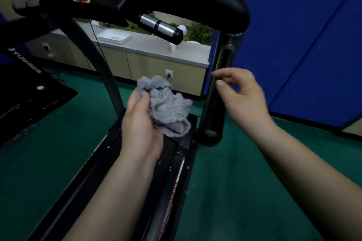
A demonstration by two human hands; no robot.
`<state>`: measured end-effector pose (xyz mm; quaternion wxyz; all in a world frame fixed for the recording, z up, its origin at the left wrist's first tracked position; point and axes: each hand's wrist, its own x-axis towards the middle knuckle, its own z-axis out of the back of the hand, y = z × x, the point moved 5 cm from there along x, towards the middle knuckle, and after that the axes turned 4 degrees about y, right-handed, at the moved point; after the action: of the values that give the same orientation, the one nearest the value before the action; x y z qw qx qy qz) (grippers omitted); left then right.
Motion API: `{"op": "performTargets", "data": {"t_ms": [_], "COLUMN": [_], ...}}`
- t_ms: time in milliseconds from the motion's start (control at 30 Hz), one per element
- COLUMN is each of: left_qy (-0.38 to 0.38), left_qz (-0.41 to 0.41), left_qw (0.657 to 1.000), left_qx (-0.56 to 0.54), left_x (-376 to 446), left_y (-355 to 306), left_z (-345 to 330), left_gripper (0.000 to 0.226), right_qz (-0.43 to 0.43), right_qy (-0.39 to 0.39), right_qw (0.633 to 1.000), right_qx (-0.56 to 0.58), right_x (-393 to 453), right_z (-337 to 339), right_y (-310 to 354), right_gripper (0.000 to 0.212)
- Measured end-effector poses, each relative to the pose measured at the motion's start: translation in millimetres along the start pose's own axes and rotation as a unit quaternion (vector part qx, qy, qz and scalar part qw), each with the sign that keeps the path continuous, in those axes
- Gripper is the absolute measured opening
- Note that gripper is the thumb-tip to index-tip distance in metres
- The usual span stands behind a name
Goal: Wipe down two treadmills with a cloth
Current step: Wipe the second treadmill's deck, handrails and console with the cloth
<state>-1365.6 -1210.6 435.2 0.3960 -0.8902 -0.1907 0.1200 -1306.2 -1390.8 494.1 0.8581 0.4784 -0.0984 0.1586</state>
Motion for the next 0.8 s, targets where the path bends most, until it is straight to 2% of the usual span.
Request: {"op": "performTargets", "data": {"t_ms": [67,100,167,233,267,300,367,433,500,533,600,733,800], "left_qy": [-0.011,0.009,0.117,0.231,0.255,0.266,0.274,0.285,0.274,0.274,0.287,0.285,0.292], "left_qz": [-0.073,-0.093,-0.116,-0.153,-0.175,-0.17,-0.105,0.013,0.127,0.143,0.099,-0.057,-0.076], "left_qw": [0.989,0.978,0.959,0.926,0.911,0.912,0.936,0.952,0.952,0.95,0.95,0.951,0.948], "left_qx": [0.13,0.187,0.23,0.256,0.272,0.262,0.193,0.108,0.042,0.034,0.072,0.109,0.1], "left_x": [1,-3,-19,-42,-46,-43,-20,9,29,29,15,-39,-44], "left_y": [6,15,40,62,68,70,80,98,113,114,106,84,80], "left_z": [12,12,-2,-21,-26,-28,-27,-31,-36,-35,-29,1,-3], "left_gripper": [0.034,0.034,0.037,0.04,0.041,0.042,0.04,0.045,0.052,0.053,0.05,0.043,0.042], "right_qz": [-0.124,-0.172,-0.221,-0.236,-0.244,-0.254,-0.268,-0.272,-0.268,-0.265,-0.261,-0.264,-0.266], "right_qy": [-0.004,0.01,0.016,-0.001,-0.01,-0.018,-0.027,-0.03,-0.037,-0.039,-0.042,-0.04,-0.039], "right_qw": [0.992,0.985,0.975,0.971,0.968,0.964,0.958,0.957,0.96,0.962,0.964,0.964,0.963], "right_qx": [-0.012,-0.005,0.018,0.031,0.049,0.073,0.097,0.099,0.076,0.056,0.023,-0.009,-0.012], "right_x": [6,8,10,12,13,13,13,11,8,7,7,7,7], "right_z": [3,0,-9,-16,-18,-19,-21,-23,-25,-25,-25,-25,-25], "right_y": [-24,-33,-43,-46,-48,-49,-50,-48,-43,-41,-38,-36,-35], "right_gripper": [0.027,0.032,0.04,0.043,0.043,0.042,0.041,0.042,0.041,0.041,0.039,0.04,0.04]}}
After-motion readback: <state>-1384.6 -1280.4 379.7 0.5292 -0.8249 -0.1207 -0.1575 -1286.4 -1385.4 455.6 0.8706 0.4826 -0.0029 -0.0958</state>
